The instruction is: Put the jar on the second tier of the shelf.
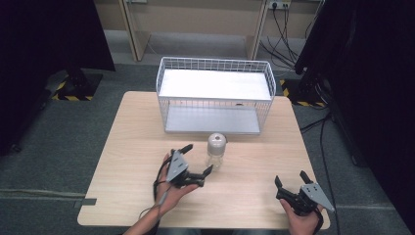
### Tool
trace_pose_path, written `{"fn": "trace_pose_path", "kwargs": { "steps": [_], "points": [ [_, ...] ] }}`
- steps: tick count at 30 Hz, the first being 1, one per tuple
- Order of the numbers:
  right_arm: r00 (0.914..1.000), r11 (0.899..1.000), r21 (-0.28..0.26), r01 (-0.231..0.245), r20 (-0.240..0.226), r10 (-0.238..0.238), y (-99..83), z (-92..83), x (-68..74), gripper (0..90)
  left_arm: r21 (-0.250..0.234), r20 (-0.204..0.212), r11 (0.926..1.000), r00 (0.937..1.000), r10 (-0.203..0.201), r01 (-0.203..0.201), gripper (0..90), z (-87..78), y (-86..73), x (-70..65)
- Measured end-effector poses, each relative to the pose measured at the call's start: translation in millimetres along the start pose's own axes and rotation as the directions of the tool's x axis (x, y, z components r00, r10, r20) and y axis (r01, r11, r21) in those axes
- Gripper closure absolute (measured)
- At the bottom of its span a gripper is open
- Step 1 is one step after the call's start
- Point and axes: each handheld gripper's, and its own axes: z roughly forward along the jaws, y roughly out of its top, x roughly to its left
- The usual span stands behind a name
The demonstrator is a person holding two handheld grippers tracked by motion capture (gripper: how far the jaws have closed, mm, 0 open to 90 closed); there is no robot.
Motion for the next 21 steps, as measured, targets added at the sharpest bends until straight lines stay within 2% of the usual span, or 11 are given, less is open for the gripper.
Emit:
{"fn": "trace_pose_path", "kwargs": {
  "steps": [3, 6, 12, 18, 21],
  "points": [
    [1.0, 1.0, 0.001, 0.0, 0.003, 0.0, 0.0, 0.0, 0.1, 4.5, 0.023, -0.033, 0.9993, 0.9991, -0.028, 0.029, 0.0, -31.4, -15.3, 10.1],
    [1.0, 1.0, -0.001, 0.003, 0.007, -0.003, -0.1, -0.2, 0.6, 4.5, 0.019, -0.059, 0.9973, 0.9958, -0.07, 0.071, 0.0, -46.0, -24.4, 15.4],
    [0.9999, 1.0, -0.002, -0.001, 0.011, 0.001, -0.1, -0.3, 0.4, 4.5, -0.002, -0.075, 0.9961, 0.9933, -0.088, 0.088, 0.0, -48.6, -24.6, 16.0],
    [1.0, 1.0, -0.005, -0.001, 0.009, 0.001, -0.2, -0.5, 0.4, 4.6, -0.018, -0.064, 0.995, 0.993, -0.099, 0.098, 0.0, -43.0, -20.9, 14.2],
    [0.9999, 1.0, -0.006, -0.002, 0.01, 0.002, -0.3, -0.6, 0.2, 4.5, -0.024, -0.058, 0.9958, 0.9943, -0.09, 0.088, 0.0, -39.9, -17.3, 13.4]
  ]
}}
